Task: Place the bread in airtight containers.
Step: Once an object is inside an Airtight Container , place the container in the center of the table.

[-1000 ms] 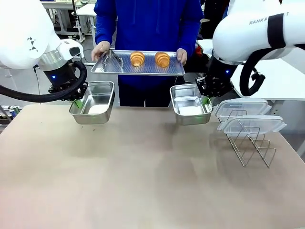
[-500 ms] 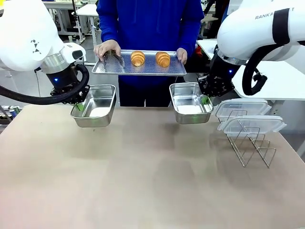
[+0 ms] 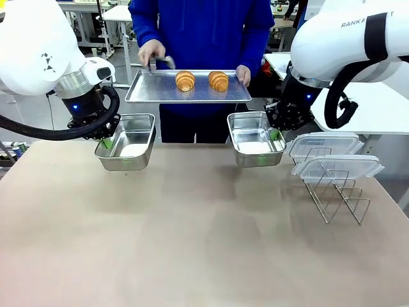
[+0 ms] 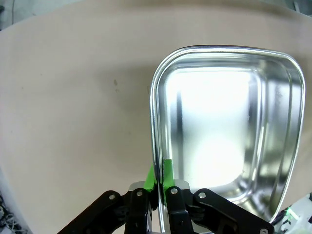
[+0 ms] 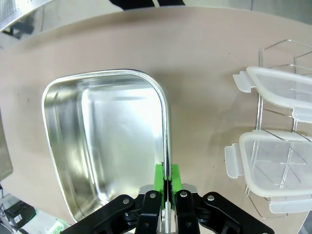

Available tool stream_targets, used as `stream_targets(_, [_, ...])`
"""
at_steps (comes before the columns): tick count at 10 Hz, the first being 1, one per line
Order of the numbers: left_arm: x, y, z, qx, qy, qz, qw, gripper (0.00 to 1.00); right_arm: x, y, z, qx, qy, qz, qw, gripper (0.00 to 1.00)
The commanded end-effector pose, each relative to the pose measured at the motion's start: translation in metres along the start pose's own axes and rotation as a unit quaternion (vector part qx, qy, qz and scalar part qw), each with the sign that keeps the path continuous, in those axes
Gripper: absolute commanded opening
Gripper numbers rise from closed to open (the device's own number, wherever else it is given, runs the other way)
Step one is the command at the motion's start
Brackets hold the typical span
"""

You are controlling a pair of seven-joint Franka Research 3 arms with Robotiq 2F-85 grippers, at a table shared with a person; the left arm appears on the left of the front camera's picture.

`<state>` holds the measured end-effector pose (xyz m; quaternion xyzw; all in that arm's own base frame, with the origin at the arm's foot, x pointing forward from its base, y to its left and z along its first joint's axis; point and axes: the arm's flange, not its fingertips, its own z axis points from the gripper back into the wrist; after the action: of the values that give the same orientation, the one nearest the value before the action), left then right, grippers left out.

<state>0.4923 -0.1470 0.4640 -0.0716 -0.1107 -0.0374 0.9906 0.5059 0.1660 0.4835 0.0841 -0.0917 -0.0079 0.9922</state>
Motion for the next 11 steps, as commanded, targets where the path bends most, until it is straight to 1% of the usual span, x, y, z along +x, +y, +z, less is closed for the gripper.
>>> stream_targets(1, [0.0008, 0.0007, 0.0047, -0.001, -0.007, 0.001, 1.000, 0.00, 0.0019, 0.0022, 0.0043, -0.008, -0.003, -0.008, 1.000, 0.00])
stream_targets(11, [0.0008, 0.0007, 0.0047, -0.001, -0.007, 0.001, 1.000, 0.00, 0.0019, 0.0022, 0.0043, -0.008, -0.003, -0.008, 1.000, 0.00])
